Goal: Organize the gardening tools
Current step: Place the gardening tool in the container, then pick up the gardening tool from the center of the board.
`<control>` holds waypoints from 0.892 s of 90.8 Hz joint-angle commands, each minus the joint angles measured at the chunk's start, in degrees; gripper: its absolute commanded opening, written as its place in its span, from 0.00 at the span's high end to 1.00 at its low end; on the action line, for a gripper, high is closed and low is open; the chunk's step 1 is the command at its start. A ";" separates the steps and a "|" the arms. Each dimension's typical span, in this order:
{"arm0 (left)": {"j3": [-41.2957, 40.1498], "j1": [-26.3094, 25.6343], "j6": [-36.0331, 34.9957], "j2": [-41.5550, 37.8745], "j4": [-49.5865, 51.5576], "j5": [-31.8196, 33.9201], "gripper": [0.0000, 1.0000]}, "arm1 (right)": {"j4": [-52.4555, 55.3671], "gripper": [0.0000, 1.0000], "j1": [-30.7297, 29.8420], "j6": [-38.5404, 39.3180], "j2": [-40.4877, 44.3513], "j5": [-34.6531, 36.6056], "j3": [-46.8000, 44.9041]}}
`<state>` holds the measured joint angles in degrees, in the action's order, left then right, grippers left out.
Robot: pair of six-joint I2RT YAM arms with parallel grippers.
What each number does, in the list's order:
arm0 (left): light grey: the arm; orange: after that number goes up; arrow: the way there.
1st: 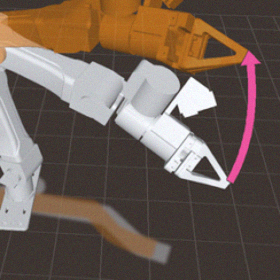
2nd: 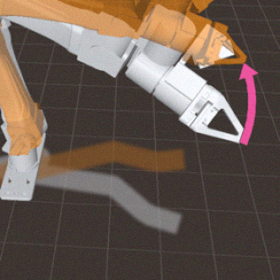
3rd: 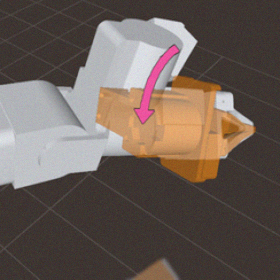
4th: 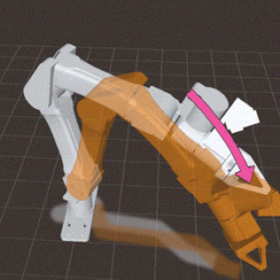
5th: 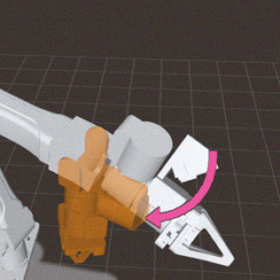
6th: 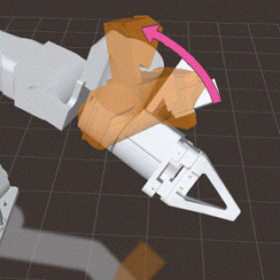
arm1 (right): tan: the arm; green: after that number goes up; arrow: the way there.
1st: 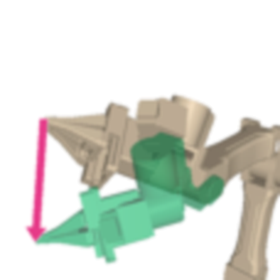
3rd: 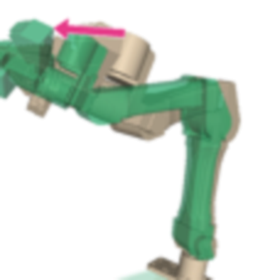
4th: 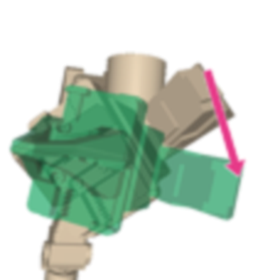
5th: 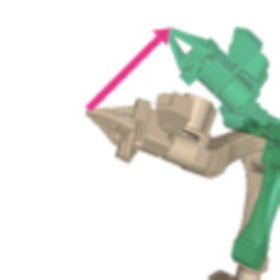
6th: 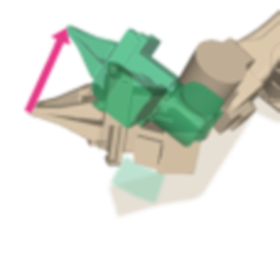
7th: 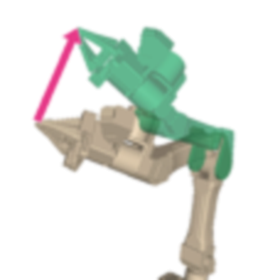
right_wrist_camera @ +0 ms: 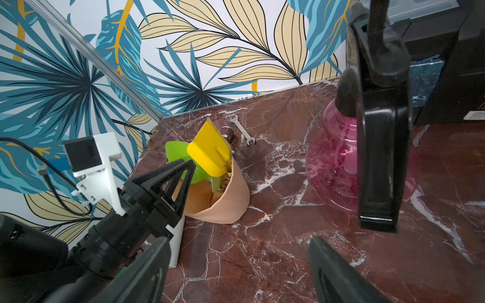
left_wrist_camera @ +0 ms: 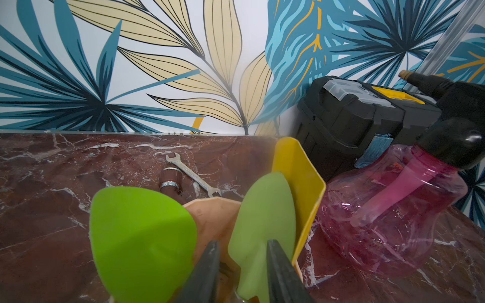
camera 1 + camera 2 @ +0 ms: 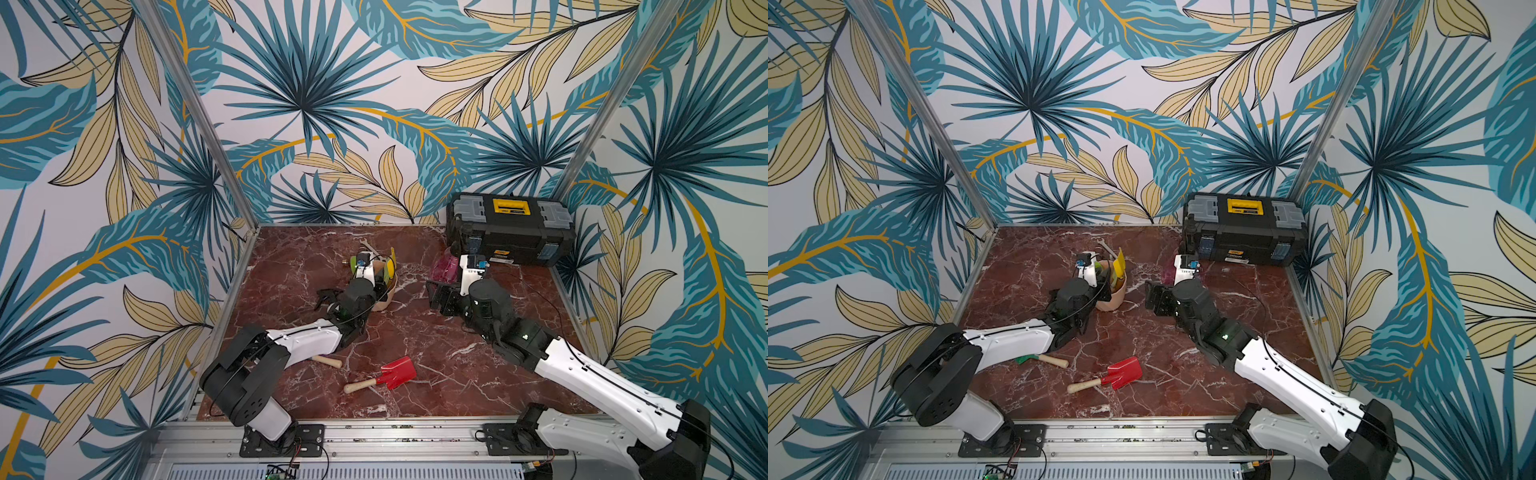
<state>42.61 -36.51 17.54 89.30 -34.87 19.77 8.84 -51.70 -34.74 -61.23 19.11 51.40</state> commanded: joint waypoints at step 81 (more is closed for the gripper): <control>-1.06 -0.40 -9.18 -28.05 29.11 -9.71 0.38 | -6.22 0.21 0.03 -13.57 -7.99 -31.99 -17.57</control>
<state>42.48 -36.71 10.44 63.26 -10.00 10.22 6.39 -51.68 -43.31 -69.43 -5.87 37.21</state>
